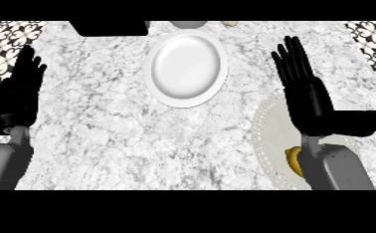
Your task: Pick the squash from the placemat and place it in the plate
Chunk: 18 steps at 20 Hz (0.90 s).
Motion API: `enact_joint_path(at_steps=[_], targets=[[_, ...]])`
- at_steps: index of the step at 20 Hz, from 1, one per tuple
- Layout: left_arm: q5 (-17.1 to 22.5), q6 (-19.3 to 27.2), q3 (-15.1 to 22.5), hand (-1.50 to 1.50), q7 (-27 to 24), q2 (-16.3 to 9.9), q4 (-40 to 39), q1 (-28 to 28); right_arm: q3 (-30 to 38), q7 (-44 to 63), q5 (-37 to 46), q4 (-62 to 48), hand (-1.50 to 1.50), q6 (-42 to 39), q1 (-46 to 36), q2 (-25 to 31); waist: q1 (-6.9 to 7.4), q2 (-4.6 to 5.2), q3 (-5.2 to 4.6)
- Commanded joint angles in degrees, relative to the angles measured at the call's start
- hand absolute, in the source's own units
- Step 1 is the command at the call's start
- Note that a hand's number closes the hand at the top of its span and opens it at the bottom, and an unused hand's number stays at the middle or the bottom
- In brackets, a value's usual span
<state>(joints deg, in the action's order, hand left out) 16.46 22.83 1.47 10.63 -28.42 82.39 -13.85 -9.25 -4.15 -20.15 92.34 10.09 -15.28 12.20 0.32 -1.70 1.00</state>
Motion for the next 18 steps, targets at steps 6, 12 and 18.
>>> enact_joint_path(at_steps=[6,12,18], targets=[[-2.14,-10.95,6.78,0.0,-5.07,-2.21,10.04,-5.95,-5.58,-1.18,9.57,-13.88,1.5,-7.1,-12.83,4.37,1.57,2.23,-0.99],[-0.78,-13.01,7.2,0.0,-6.05,-0.91,7.95,-3.32,-10.03,4.51,32.48,-22.54,-1.5,16.74,-3.6,4.52,-0.04,1.97,-1.01],[-0.41,-15.26,5.49,0.0,-7.34,-0.89,9.48,-1.02,-1.43,-15.97,24.14,-27.01,-1.5,20.67,-2.5,-3.63,0.14,1.78,-0.94]])
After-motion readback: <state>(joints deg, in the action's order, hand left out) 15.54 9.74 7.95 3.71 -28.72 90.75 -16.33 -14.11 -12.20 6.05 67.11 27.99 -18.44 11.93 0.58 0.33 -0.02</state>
